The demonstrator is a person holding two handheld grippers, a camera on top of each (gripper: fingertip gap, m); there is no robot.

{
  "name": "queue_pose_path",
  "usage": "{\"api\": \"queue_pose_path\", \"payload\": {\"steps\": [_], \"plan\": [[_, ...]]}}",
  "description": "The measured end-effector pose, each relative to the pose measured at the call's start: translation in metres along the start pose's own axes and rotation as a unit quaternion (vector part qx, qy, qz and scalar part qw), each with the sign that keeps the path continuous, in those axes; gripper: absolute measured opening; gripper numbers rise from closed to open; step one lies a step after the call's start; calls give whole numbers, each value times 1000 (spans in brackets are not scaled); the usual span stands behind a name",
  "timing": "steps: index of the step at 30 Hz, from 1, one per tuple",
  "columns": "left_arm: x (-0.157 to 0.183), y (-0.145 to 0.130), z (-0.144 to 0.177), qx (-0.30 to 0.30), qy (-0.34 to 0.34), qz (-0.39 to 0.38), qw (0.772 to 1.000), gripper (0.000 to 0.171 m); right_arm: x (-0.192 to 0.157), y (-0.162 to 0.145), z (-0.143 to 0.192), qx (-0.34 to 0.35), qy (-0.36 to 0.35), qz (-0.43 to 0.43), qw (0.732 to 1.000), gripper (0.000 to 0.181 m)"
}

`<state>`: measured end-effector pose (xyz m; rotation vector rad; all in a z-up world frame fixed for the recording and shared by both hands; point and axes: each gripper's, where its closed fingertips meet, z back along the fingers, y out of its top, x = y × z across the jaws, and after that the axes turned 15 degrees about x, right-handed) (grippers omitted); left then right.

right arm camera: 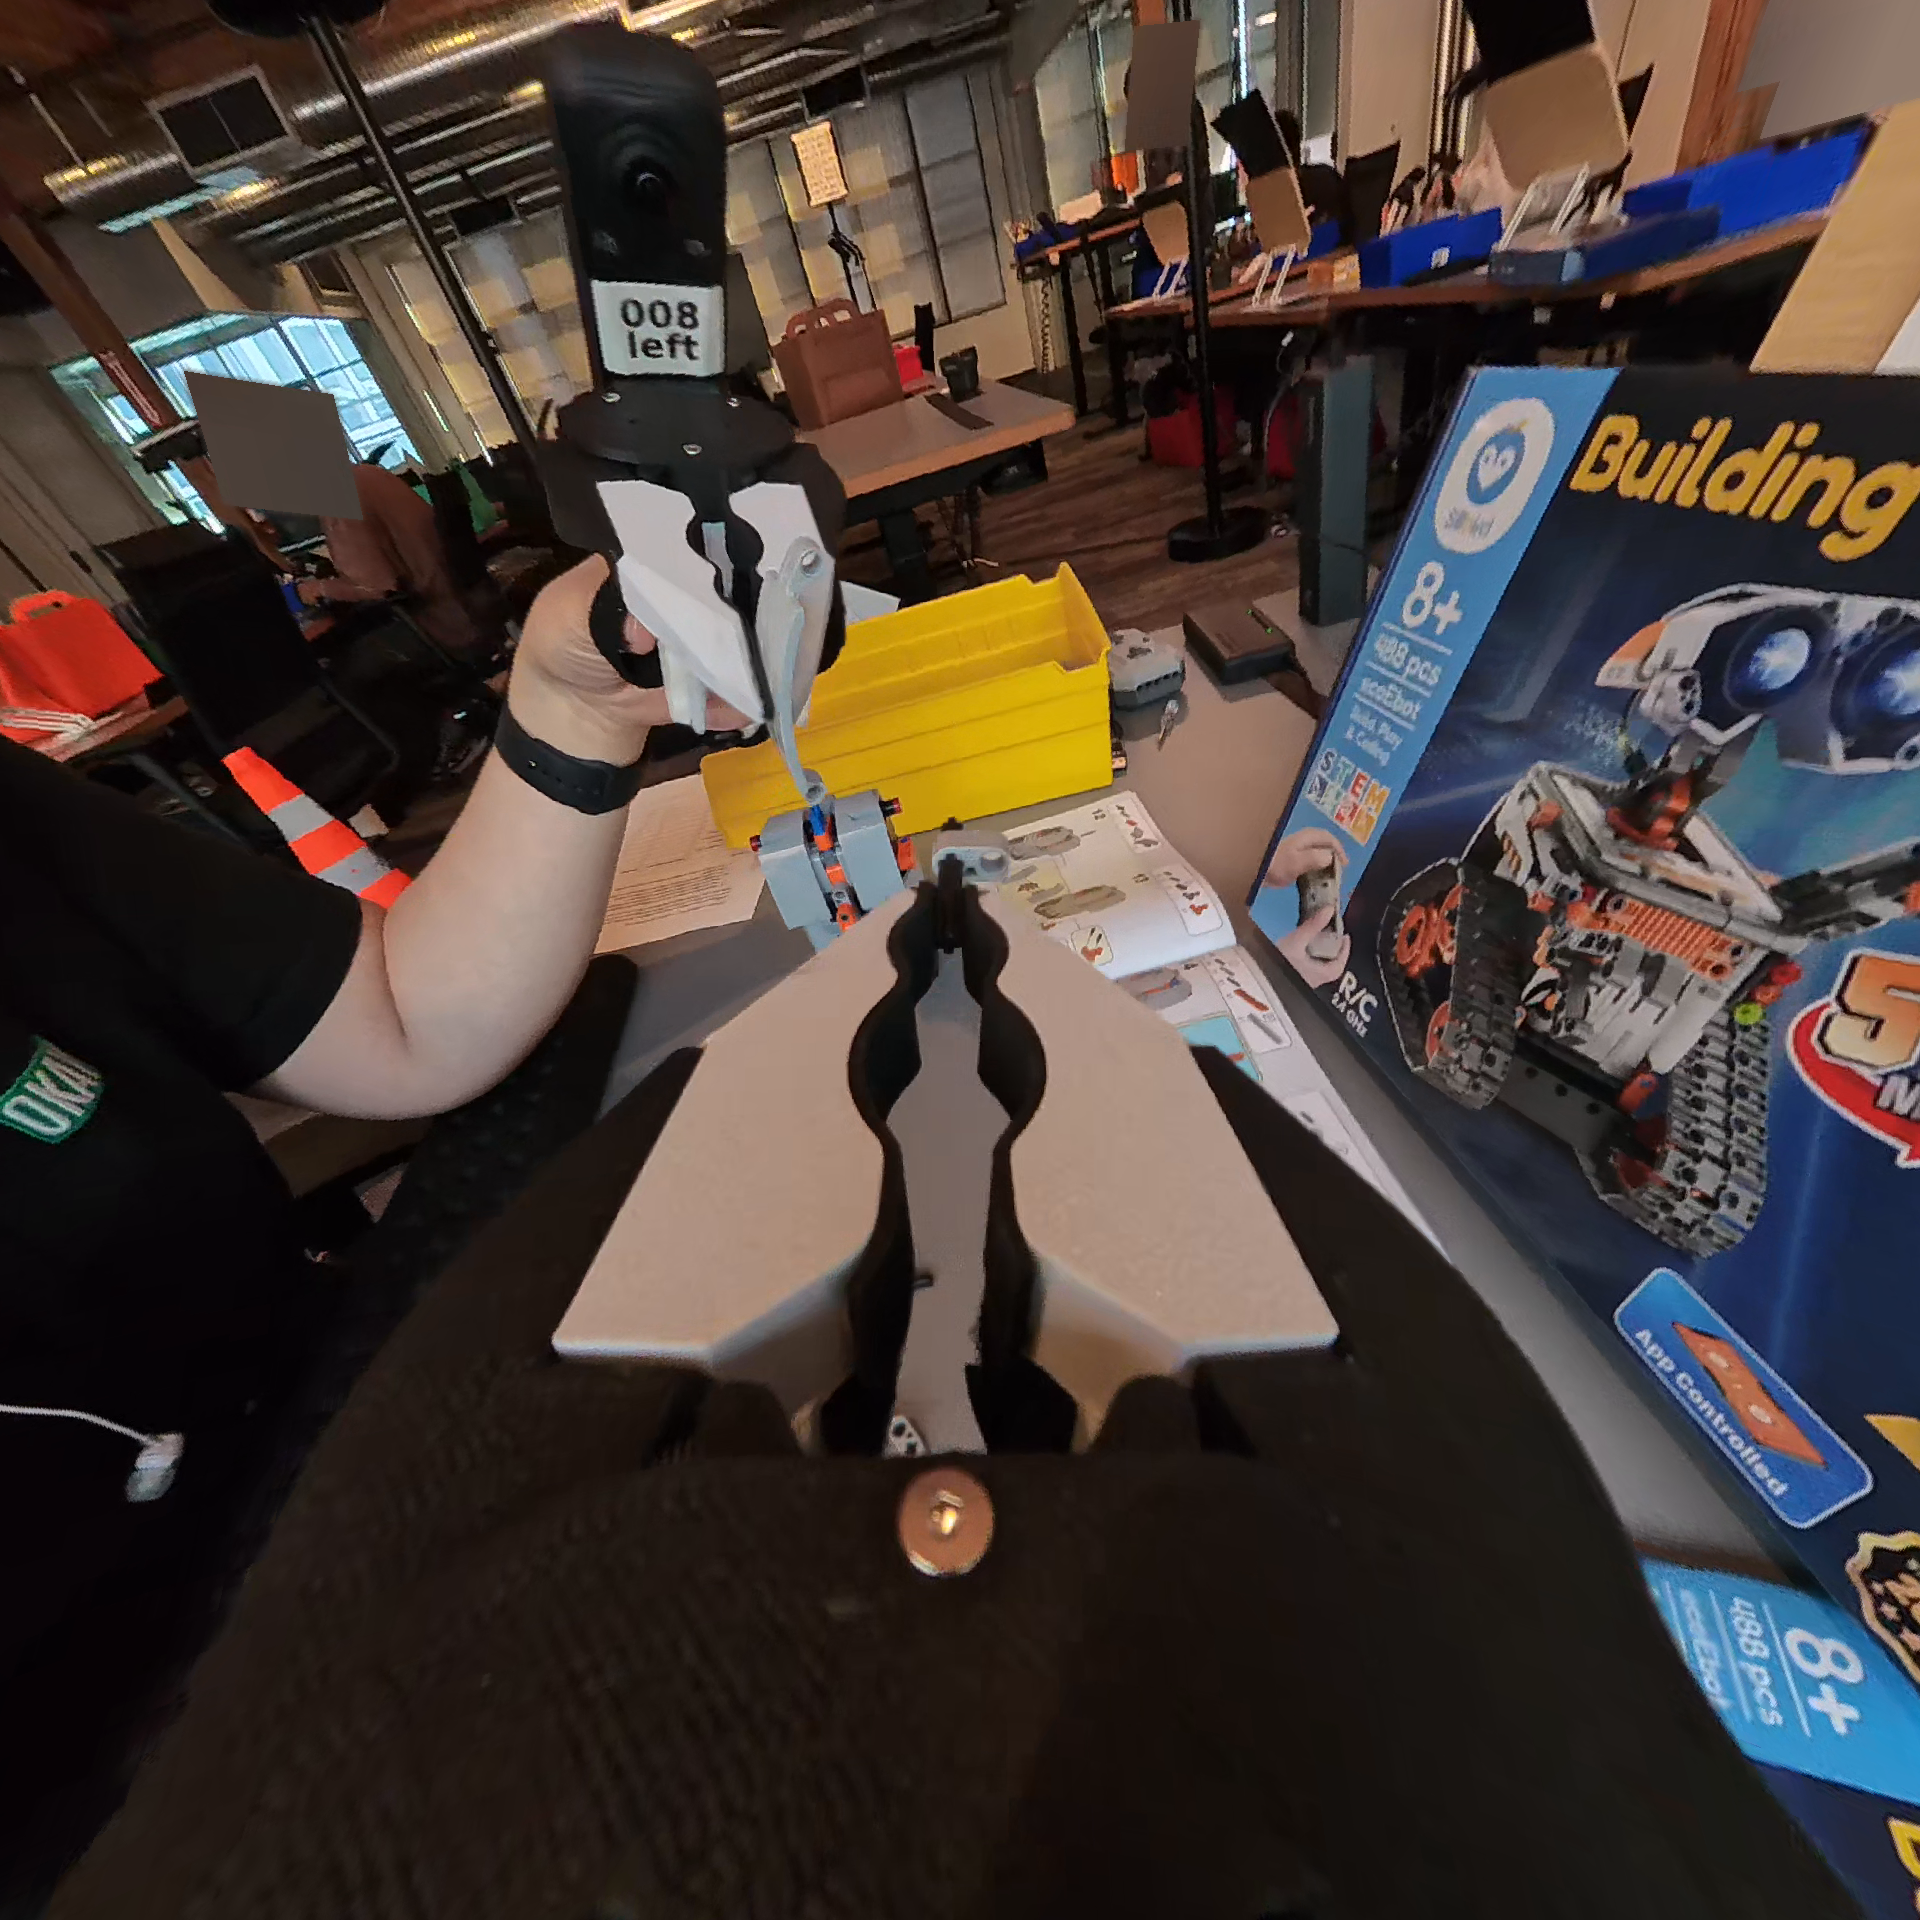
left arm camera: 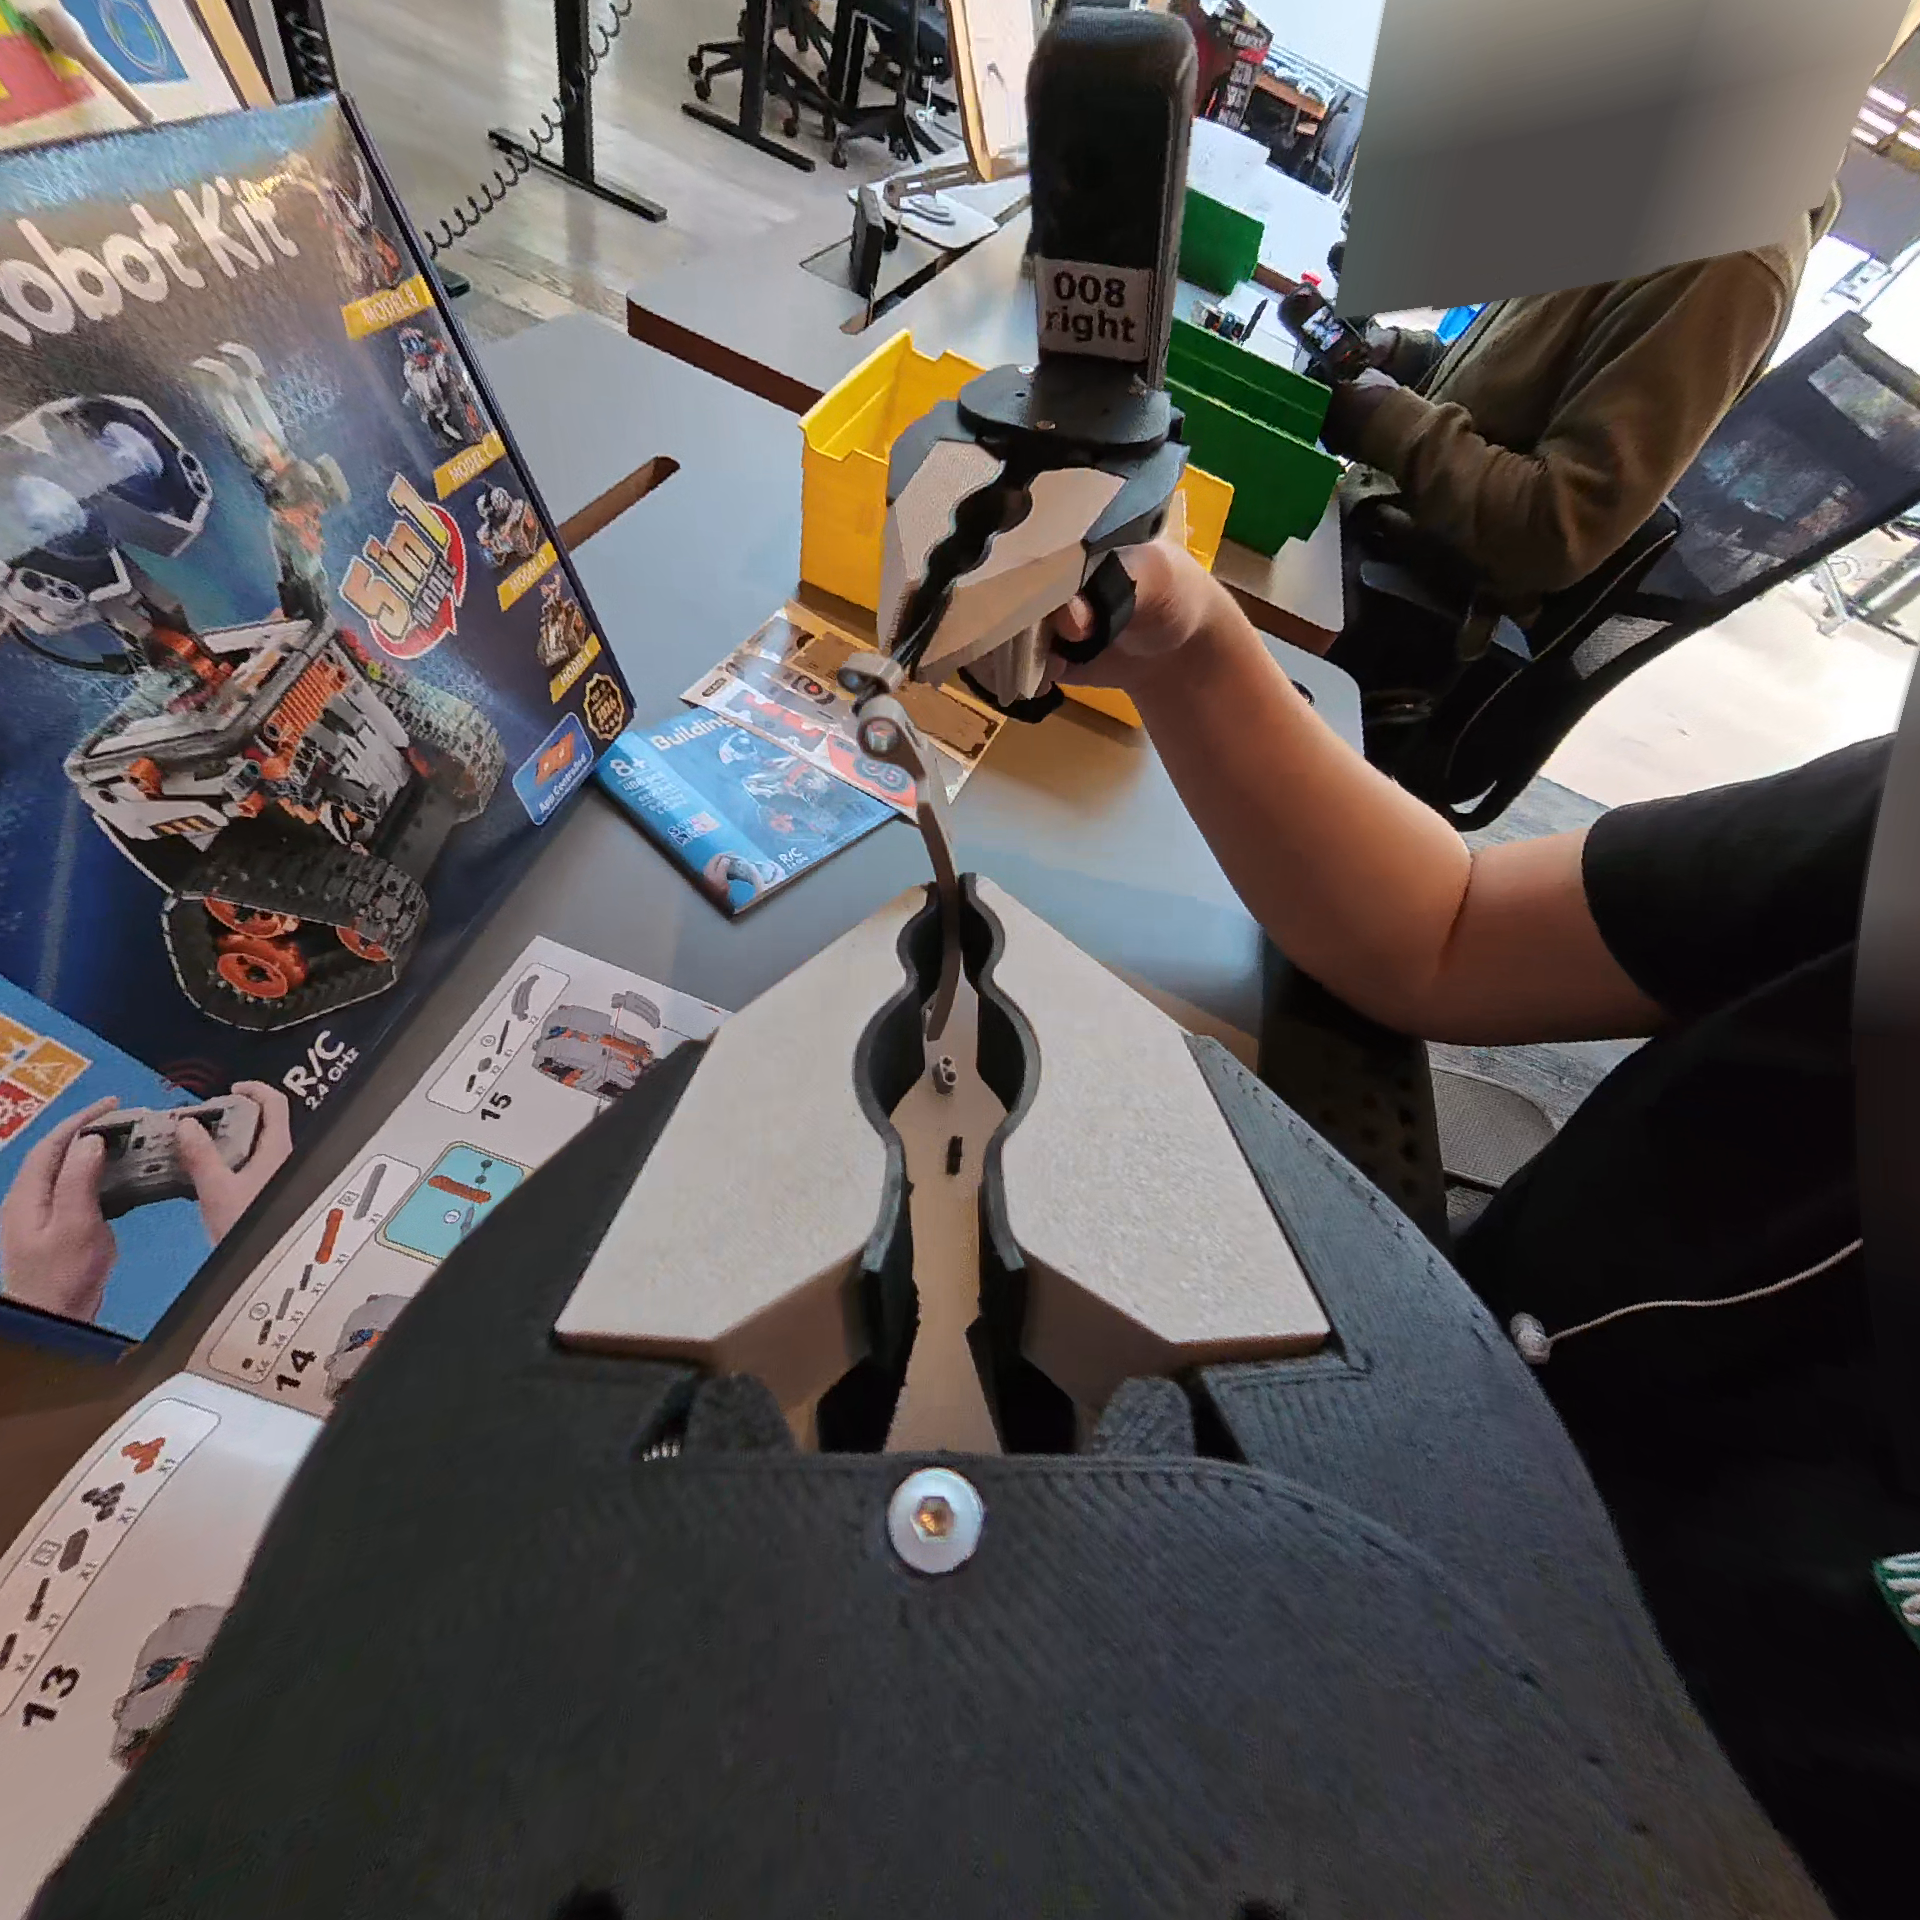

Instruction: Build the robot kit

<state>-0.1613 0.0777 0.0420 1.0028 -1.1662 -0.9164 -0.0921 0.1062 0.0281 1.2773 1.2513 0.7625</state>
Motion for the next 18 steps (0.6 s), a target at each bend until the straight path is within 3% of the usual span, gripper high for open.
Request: {"api": "queue_pose_path", "payload": {"steps": [18], "plan": [[10,7,0,13,-13,-34,999,0,-9,7,-3,15,20,37,999,1]]}}
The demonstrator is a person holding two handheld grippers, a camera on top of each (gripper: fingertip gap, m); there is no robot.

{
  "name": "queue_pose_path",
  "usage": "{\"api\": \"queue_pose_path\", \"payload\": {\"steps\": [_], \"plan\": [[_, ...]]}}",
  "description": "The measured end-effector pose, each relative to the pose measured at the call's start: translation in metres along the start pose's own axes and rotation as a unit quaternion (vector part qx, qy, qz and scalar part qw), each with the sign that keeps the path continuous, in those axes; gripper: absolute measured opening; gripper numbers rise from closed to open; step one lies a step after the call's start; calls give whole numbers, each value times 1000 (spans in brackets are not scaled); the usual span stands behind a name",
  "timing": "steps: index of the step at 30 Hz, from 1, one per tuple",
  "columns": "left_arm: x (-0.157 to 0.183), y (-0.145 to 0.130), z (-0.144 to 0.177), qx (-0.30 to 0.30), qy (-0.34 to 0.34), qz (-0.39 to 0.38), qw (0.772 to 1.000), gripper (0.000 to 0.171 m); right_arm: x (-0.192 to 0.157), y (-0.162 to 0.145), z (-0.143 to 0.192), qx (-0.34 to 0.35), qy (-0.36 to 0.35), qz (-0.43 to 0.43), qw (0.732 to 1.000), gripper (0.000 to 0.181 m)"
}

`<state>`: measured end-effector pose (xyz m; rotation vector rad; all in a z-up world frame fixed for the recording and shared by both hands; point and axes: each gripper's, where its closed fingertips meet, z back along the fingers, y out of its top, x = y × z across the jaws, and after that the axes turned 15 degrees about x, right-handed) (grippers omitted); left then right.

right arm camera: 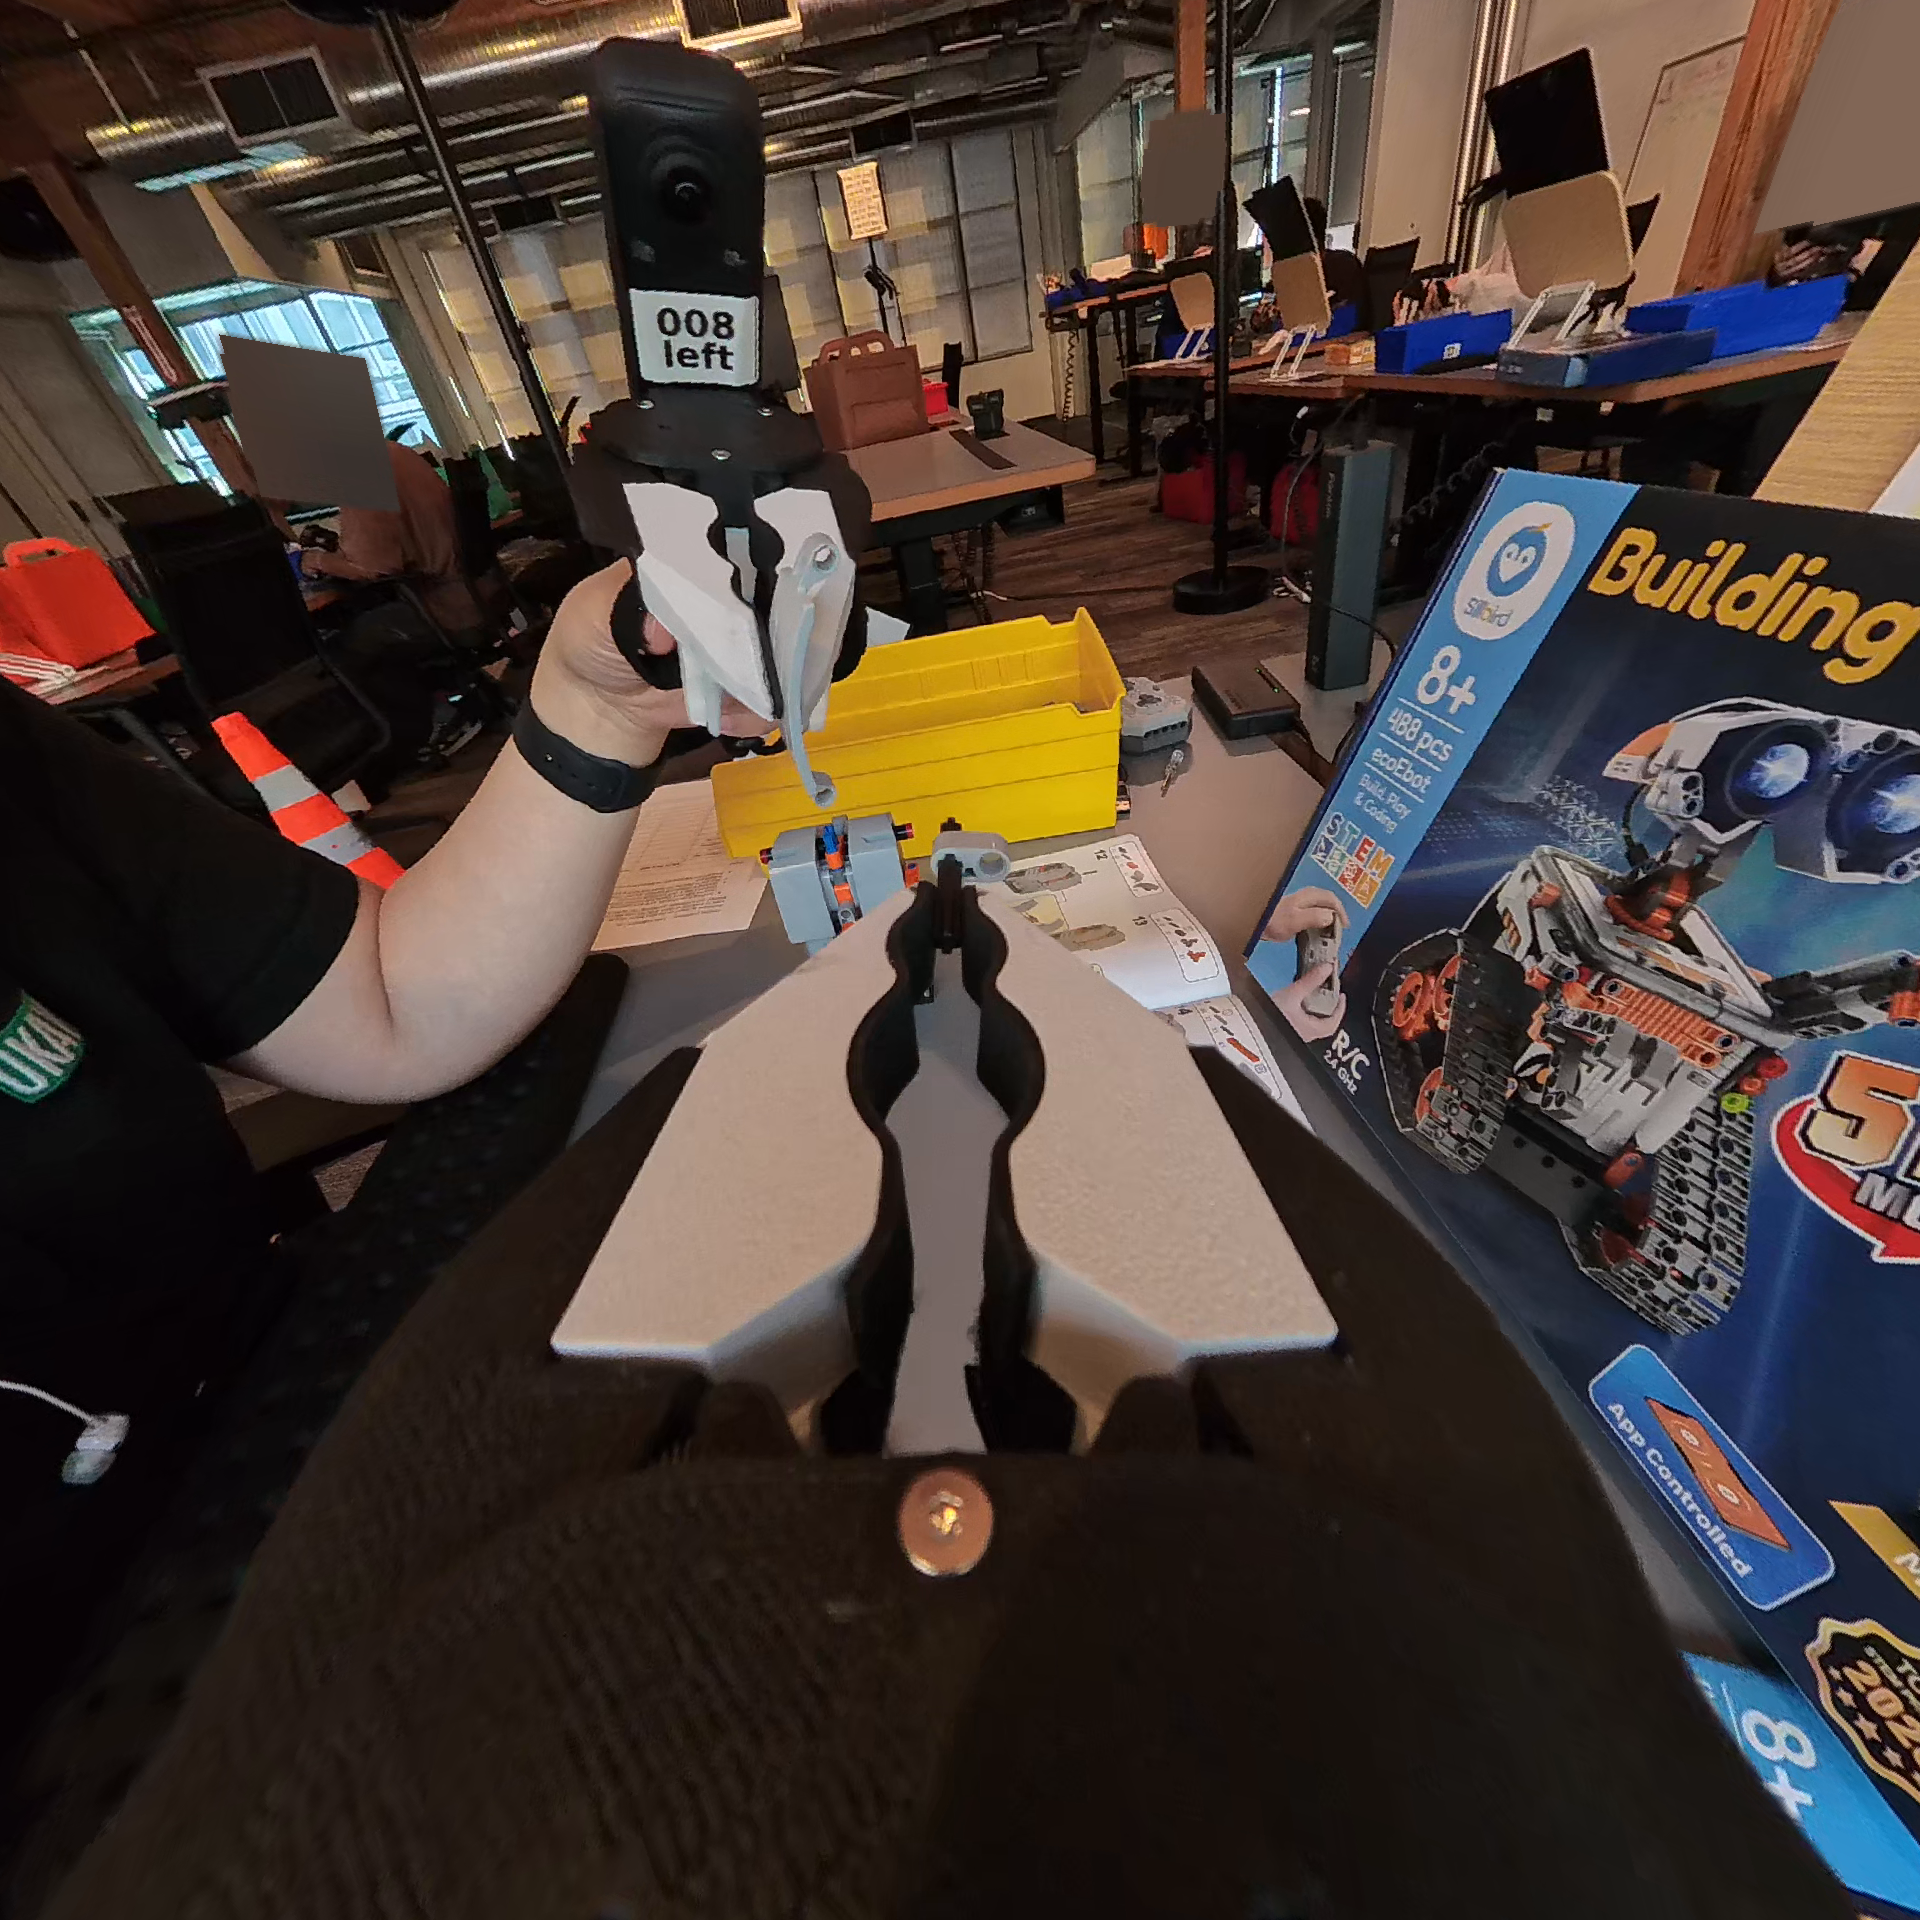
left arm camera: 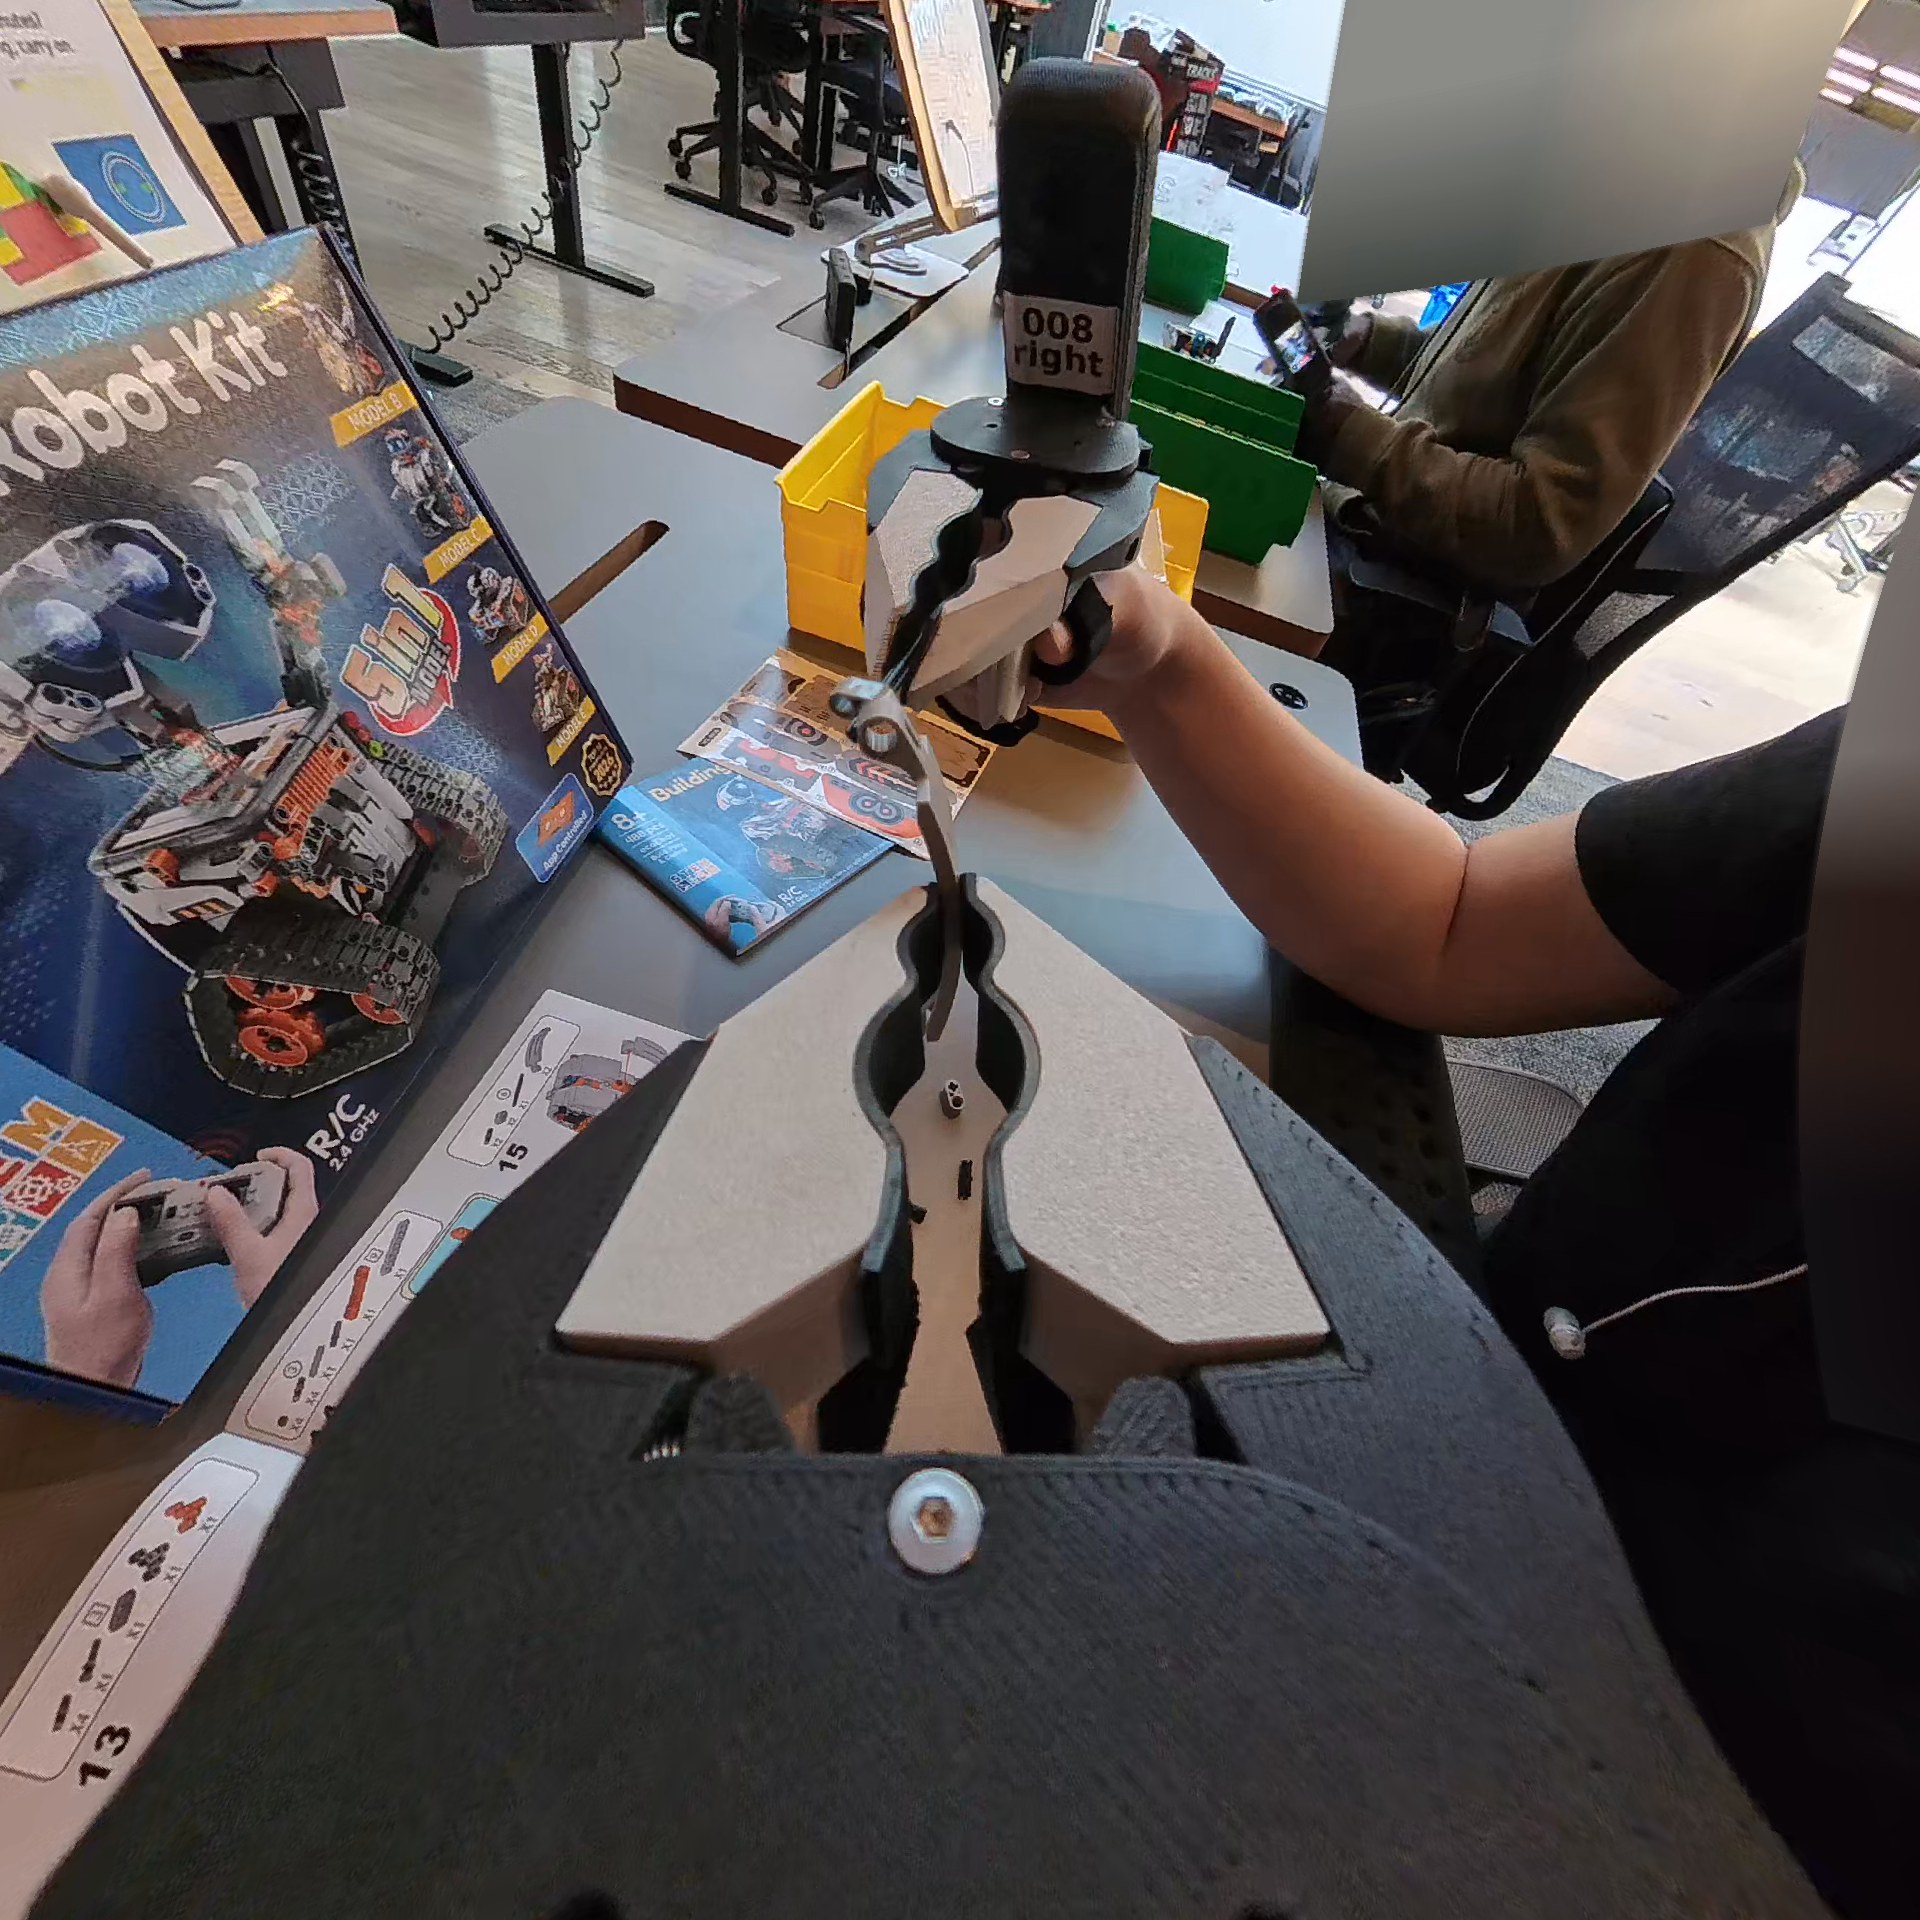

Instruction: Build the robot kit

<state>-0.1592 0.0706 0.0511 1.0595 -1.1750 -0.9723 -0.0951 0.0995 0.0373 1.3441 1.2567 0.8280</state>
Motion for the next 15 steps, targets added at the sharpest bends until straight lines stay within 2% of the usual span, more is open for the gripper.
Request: {"api": "queue_pose_path", "payload": {"steps": [15], "plan": [[-3,-3,1,-7,5,6,1000,0,-5,-4,-3,-7,14,11,1000,1]]}}
